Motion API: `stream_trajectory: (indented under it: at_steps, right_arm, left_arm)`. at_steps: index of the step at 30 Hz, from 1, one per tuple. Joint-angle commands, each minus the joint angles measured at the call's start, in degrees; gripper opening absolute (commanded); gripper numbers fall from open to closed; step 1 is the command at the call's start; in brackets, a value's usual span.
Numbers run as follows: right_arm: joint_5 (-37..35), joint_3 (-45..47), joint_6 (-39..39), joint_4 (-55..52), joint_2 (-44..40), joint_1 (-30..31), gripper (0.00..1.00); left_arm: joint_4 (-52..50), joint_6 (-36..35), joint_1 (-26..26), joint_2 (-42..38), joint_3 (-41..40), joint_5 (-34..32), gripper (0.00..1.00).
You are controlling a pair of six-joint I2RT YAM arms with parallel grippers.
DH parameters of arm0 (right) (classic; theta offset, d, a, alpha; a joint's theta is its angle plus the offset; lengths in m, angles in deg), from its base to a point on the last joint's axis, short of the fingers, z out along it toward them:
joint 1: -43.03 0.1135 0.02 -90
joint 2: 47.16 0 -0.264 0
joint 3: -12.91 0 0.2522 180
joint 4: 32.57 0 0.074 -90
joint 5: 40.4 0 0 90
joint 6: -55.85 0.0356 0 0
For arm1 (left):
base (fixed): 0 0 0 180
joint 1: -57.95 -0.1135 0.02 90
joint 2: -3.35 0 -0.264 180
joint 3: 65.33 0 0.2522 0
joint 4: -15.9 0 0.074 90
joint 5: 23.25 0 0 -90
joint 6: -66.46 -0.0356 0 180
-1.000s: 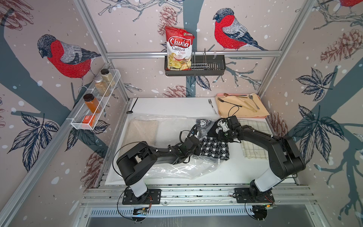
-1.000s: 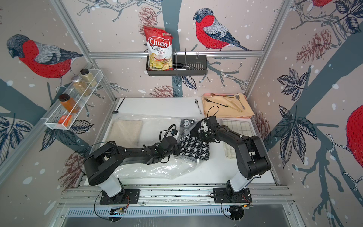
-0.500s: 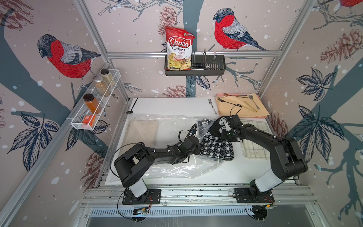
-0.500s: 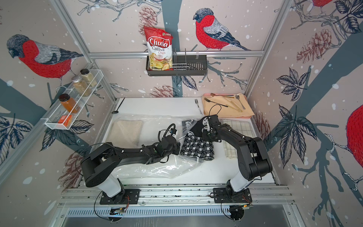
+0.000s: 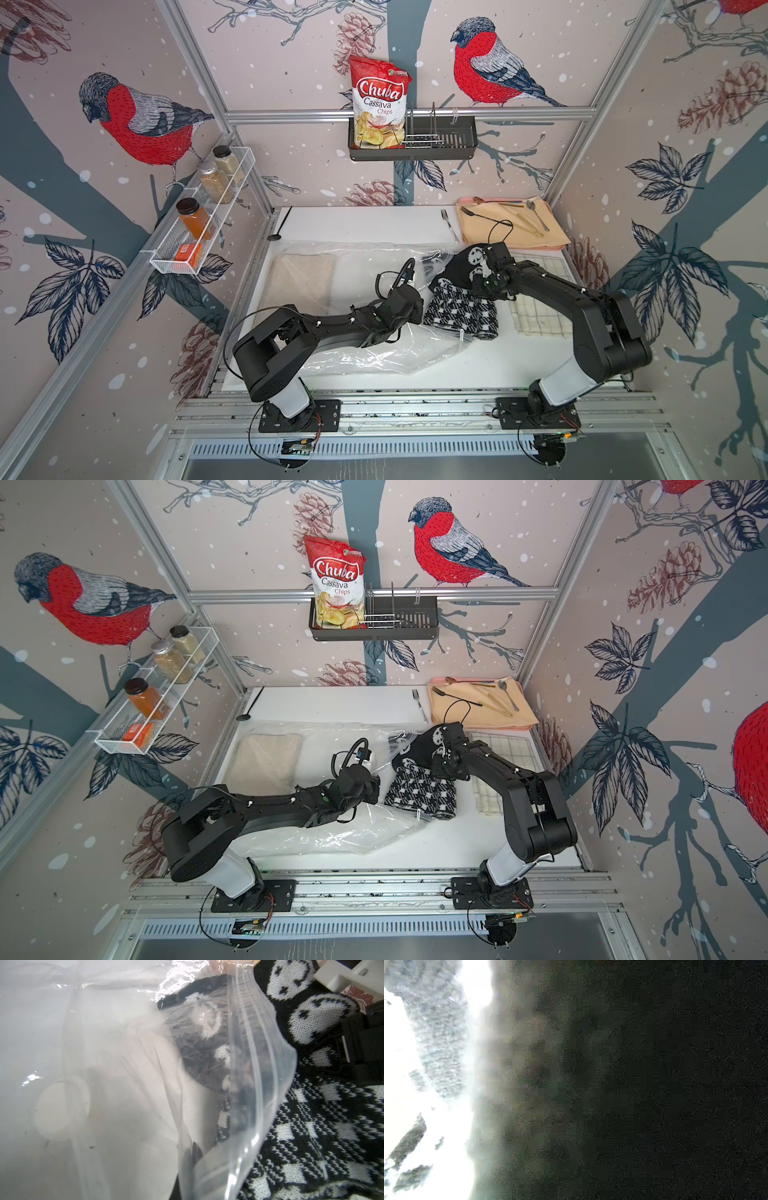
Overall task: Take the scarf out of the vacuum bag
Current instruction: Take out the scarf from the vacuum bag.
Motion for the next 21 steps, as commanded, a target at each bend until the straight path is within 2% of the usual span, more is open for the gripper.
stream_trajectory:
  at_steps: [1,9,13,21]
  right_arm:
    - [-4.67,-0.79,-0.48,-2.02,-0.88,-0.4,0.0]
    - [-6.04,-1.81,-1.19,-4.18,-0.96,-1.06,0.0]
    - [-6.64,-1.95,-1.48,-4.43,-0.69,-1.49,0.0]
    - [-8.95,-2.12,-1.31,-5.08,0.91,-1.96,0.0]
  left_arm:
    - [-1.53,-0.37,-0.15,-0.58,0.22,-2.18,0.0]
    - [-2.41,0.21,-0.15,-0.89,0.24,-3.76,0.0]
    - [-5.83,1.07,-0.15,-0.92,1.78,-6.87,0.0]
    - [-7.05,0.87,-0.17,-3.98,1.97,-8.65,0.0]
